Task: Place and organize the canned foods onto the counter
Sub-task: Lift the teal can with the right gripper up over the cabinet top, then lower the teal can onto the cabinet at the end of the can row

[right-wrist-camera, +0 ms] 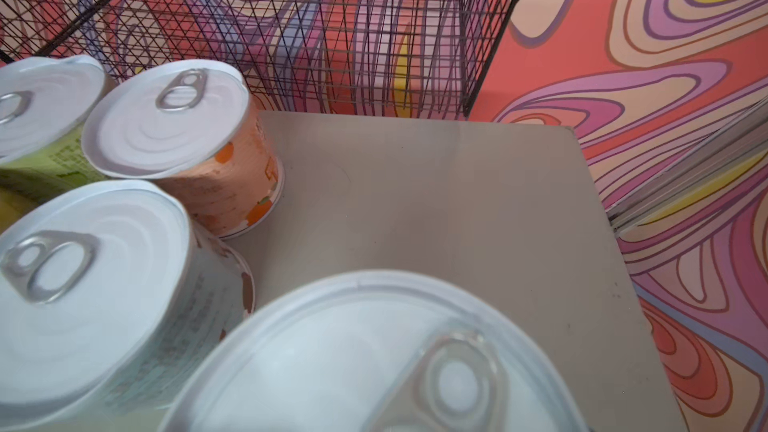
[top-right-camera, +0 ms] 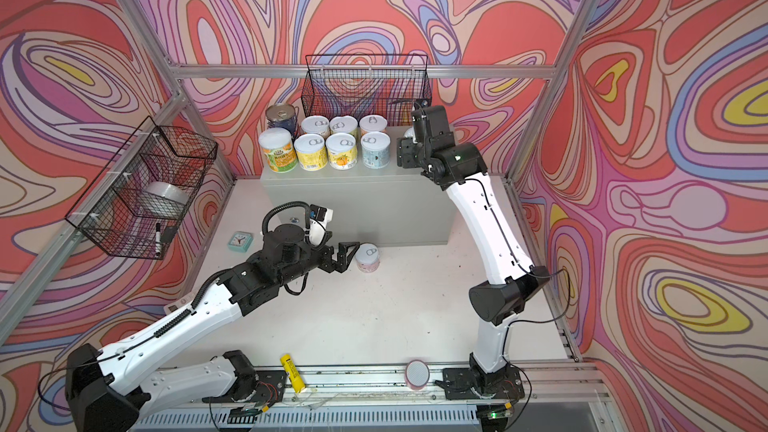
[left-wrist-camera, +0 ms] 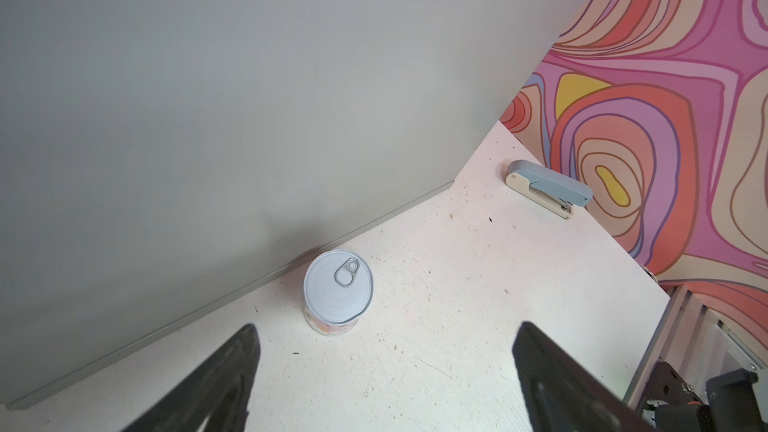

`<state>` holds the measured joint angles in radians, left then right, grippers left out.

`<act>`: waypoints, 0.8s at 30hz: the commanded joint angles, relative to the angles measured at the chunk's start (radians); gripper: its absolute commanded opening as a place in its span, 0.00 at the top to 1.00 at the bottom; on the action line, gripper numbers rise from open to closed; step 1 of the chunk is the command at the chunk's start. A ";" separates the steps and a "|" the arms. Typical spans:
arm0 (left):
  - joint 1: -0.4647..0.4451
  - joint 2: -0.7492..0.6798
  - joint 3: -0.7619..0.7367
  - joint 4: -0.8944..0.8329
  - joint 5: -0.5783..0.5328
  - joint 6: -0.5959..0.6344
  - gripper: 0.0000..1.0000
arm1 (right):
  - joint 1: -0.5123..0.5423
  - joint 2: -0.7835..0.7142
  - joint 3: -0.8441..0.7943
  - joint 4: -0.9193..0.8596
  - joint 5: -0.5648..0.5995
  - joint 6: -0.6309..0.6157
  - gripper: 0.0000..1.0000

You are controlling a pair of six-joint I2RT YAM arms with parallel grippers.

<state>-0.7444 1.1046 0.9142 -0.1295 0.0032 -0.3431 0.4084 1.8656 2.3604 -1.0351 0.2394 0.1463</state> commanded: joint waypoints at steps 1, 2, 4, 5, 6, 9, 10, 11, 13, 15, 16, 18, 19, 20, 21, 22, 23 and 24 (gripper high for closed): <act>0.000 0.006 -0.006 -0.009 0.009 0.013 0.04 | -0.018 0.011 0.060 0.029 -0.020 -0.002 1.00; 0.001 0.006 -0.009 -0.005 0.008 0.012 0.04 | -0.022 0.014 0.055 0.032 -0.024 -0.002 1.00; 0.000 0.005 -0.009 -0.003 0.006 0.013 0.04 | -0.025 0.018 0.042 0.038 -0.025 -0.002 1.00; 0.001 0.006 -0.009 -0.002 0.005 0.013 0.04 | -0.027 0.022 0.042 0.037 -0.025 -0.002 1.00; 0.000 0.007 -0.008 -0.001 0.004 0.013 0.04 | -0.028 0.027 0.040 0.036 -0.023 -0.004 1.00; 0.001 0.001 -0.007 -0.007 0.004 0.017 0.04 | -0.030 0.043 0.050 0.023 0.018 -0.018 1.00; 0.000 -0.001 -0.006 -0.005 0.002 0.018 0.04 | -0.031 0.046 0.048 0.026 0.021 -0.022 1.00; 0.000 -0.004 -0.007 -0.009 0.001 0.018 0.04 | -0.034 0.046 0.048 0.030 0.021 -0.025 1.00; 0.000 -0.006 -0.011 -0.009 0.002 0.017 0.04 | -0.033 0.058 0.055 0.026 0.016 -0.025 1.00; 0.001 -0.005 -0.012 -0.012 0.004 0.013 0.04 | -0.035 0.074 0.066 0.014 0.010 -0.026 1.00; 0.000 -0.004 -0.013 -0.011 0.004 0.010 0.04 | -0.035 0.078 0.065 0.014 0.008 -0.024 1.00; 0.000 -0.001 -0.015 -0.009 0.001 0.006 0.04 | -0.035 0.078 0.049 0.025 0.008 -0.021 1.00; 0.000 0.002 -0.015 -0.004 0.003 0.006 0.04 | -0.035 0.077 0.041 0.030 0.003 -0.019 1.00; 0.000 0.005 -0.013 -0.005 0.004 0.005 0.04 | -0.035 0.078 0.035 0.035 -0.001 -0.017 1.00; 0.001 0.008 -0.012 -0.004 0.006 0.004 0.04 | -0.034 0.078 0.034 0.035 -0.002 -0.016 1.00; 0.001 0.012 -0.009 -0.005 0.007 0.006 0.04 | -0.035 0.082 0.034 0.035 -0.004 -0.014 1.00; 0.000 0.016 -0.007 -0.004 0.009 0.006 0.04 | -0.036 0.084 0.034 0.035 -0.004 -0.014 1.00; 0.001 0.017 -0.005 -0.004 0.008 0.006 0.04 | -0.036 0.084 0.032 0.038 -0.007 -0.013 0.95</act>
<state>-0.7444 1.1110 0.9134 -0.1310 0.0036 -0.3405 0.3790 1.9400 2.3913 -1.0409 0.2356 0.1318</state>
